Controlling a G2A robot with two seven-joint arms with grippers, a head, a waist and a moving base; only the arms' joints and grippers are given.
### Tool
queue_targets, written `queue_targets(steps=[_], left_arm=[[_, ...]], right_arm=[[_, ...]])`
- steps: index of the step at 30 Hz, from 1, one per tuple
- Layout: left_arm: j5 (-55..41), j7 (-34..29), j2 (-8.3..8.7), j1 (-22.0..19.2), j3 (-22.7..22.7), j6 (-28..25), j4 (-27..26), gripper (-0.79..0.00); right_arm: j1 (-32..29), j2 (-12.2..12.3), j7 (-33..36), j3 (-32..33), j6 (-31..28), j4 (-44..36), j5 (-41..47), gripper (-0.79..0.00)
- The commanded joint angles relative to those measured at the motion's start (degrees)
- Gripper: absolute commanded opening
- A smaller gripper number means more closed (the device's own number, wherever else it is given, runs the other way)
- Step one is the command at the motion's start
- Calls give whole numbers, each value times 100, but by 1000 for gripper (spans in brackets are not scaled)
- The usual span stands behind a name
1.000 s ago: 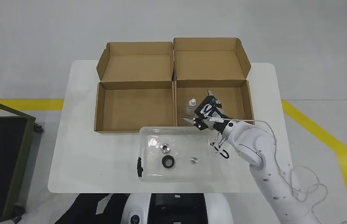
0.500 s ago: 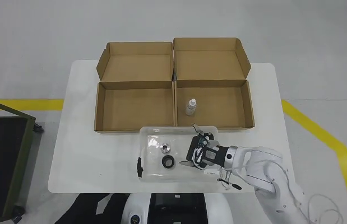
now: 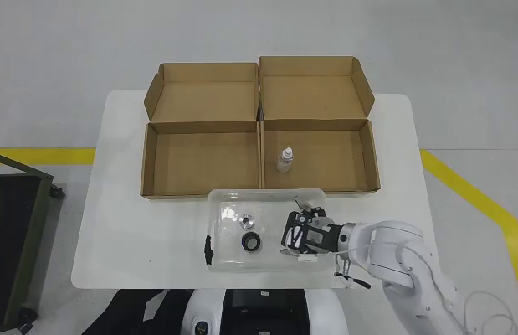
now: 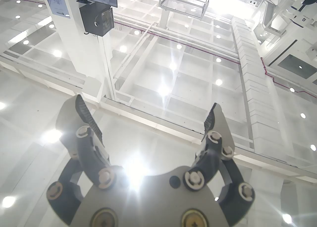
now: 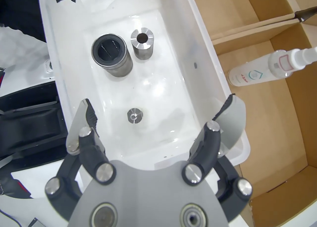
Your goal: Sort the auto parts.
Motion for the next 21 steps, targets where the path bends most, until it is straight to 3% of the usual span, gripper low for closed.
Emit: queue_targets(steps=[1,3,12,15,16,21], left_arm=[[0,0,0,0,0,0,0,0],[0,0,0,0,0,0,0,0],[0,0,0,0,0,0,0,0],[0,0,0,0,0,0,0,0],[0,0,0,0,0,0,0,0],[0,0,0,0,0,0,0,0]], right_arm=[[36,12,102,-35,15,67,-36,-145],[78,21,195,-97,15,133,-30,-215],[289,56,692,-434,-7,395,58,-249],[353,68,814,-531,-15,496,109,-329],[379,71,852,-566,-27,526,139,-397],[495,85,851,-679,3,689,220,-486]])
